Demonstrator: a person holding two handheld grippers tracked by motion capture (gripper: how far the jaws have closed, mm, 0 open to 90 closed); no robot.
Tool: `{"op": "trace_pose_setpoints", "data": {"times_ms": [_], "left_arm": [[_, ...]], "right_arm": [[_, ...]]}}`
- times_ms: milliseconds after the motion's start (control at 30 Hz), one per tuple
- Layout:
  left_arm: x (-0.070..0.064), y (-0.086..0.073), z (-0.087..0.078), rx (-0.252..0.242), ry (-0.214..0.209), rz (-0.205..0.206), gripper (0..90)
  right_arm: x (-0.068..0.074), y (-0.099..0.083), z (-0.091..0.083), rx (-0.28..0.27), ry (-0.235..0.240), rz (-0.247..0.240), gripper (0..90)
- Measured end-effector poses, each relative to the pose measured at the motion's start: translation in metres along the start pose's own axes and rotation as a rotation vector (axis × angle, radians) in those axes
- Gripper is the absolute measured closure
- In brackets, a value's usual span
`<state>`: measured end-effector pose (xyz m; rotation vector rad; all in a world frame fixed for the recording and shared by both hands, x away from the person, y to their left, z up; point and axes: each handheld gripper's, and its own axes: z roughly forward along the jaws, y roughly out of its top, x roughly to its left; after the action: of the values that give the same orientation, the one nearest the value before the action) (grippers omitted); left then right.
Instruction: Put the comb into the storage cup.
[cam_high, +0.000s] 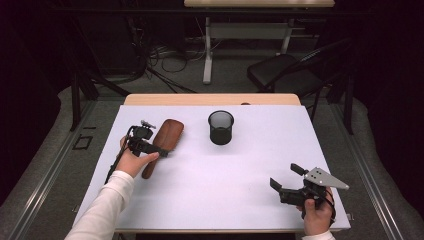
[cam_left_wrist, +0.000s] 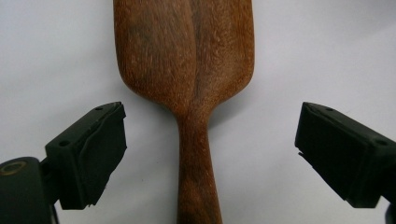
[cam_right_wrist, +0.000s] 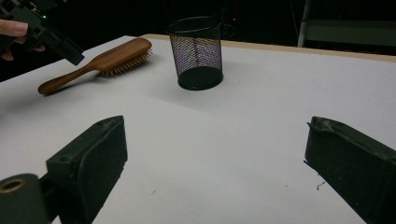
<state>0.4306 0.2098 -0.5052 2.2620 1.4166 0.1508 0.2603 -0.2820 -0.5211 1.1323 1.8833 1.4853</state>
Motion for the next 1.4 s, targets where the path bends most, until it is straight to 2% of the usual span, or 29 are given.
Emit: {"op": "trace_pose_setpoints", "data": {"times_ms": [233,567,1000,1167,1400], "left_arm": [[0.003,-0.001,0.005,0.019,-0.006,-0.024,15.3],[0.004,-0.001,0.012,0.059,0.000,-0.025,18.6],[0.003,0.000,0.021,0.095,0.023,-0.028,34.6],[0.004,-0.001,0.023,0.094,0.024,-0.060,36.8],[0.003,-0.001,0.026,0.104,0.027,-0.050,42.1]], "right_arm": [[0.000,0.000,0.000,0.010,-0.001,0.000,5.9],[-0.001,-0.001,0.001,0.009,-0.001,0.002,6.5],[-0.001,-0.001,0.000,0.012,0.003,0.004,8.5],[-0.002,-0.001,0.000,0.011,0.003,0.006,9.3],[-0.002,-0.001,0.000,0.012,0.002,0.003,9.5]]}}
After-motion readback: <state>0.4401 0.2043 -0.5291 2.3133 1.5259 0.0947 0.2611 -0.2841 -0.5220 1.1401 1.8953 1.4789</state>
